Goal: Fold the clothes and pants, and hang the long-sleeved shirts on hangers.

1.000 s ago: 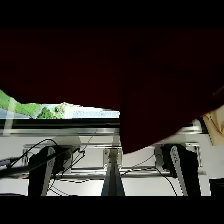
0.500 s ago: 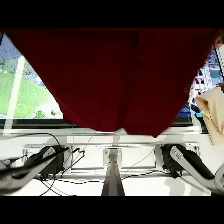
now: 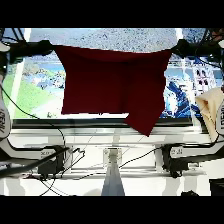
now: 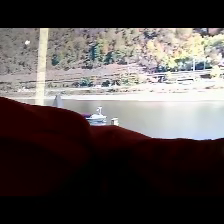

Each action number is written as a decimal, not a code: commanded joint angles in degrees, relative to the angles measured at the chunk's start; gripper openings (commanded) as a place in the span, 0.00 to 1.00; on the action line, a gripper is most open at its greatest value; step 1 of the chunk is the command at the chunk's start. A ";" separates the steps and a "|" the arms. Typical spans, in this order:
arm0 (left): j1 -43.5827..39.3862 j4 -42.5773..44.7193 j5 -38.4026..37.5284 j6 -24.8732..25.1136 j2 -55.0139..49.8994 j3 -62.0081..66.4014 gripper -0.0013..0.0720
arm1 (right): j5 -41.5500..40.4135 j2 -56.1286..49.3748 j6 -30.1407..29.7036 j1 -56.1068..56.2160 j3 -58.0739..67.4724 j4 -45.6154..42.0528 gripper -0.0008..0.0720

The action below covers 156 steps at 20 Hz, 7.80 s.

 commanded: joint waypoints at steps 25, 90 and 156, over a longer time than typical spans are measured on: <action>7.32 16.57 -24.26 -2.23 12.63 -0.07 0.83 | 29.90 17.00 2.82 -4.72 -33.14 -32.68 0.56; -0.52 -20.13 9.03 2.58 3.23 -18.38 0.04 | -34.84 17.75 -3.58 7.58 -34.64 29.42 0.03; -25.97 -12.52 -5.70 -6.75 5.55 -2.25 0.04 | -1.75 -8.33 15.26 29.07 14.14 -14.53 0.03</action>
